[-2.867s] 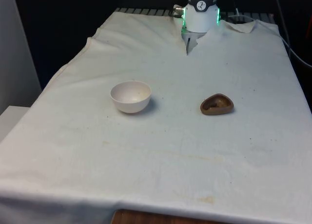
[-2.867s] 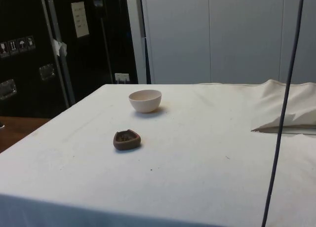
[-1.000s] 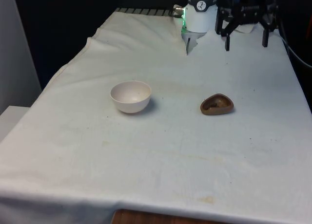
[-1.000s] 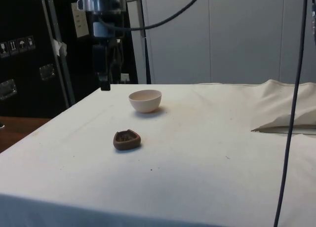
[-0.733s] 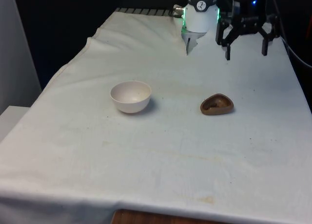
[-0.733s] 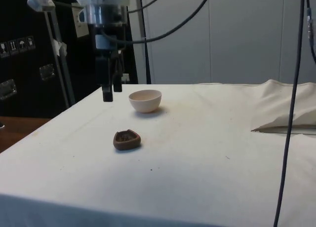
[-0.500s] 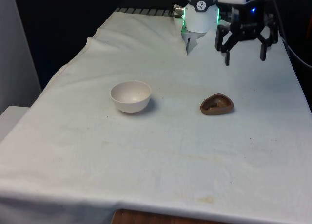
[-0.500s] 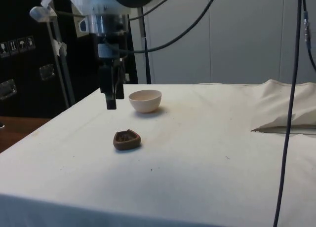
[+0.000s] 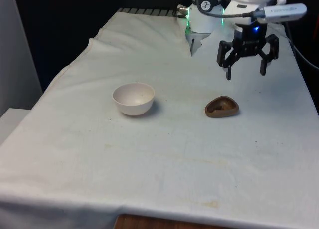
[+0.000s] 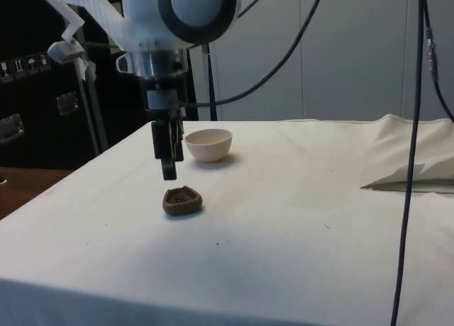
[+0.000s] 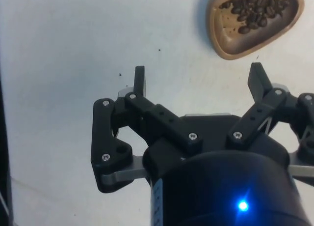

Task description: Pour the coffee beans from the cup into the bowl.

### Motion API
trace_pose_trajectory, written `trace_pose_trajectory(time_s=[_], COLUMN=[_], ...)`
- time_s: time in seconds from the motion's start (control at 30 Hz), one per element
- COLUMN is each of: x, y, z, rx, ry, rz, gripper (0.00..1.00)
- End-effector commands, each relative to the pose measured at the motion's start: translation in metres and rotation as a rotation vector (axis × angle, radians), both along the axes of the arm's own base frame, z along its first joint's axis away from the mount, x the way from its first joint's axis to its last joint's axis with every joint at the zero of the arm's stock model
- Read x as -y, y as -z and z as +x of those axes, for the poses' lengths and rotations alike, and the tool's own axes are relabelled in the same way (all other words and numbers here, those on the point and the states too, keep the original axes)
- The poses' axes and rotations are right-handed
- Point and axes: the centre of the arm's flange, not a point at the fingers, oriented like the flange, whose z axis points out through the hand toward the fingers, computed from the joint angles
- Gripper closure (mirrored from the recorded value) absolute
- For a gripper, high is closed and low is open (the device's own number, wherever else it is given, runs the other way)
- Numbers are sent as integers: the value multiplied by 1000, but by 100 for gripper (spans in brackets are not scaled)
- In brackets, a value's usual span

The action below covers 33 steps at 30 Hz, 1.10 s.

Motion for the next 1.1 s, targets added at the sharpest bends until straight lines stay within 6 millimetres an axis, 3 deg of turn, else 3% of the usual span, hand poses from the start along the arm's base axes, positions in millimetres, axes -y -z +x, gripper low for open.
trace_pose_trajectory(time_s=[0.0,0.63,1.07], x=[0,-2,-18], y=[4,37,61], z=[0,-4,-9], rx=[6,-5,61], ry=[-5,-38,-41], rz=[-11,-61,-98], gripper=[0,0,0])
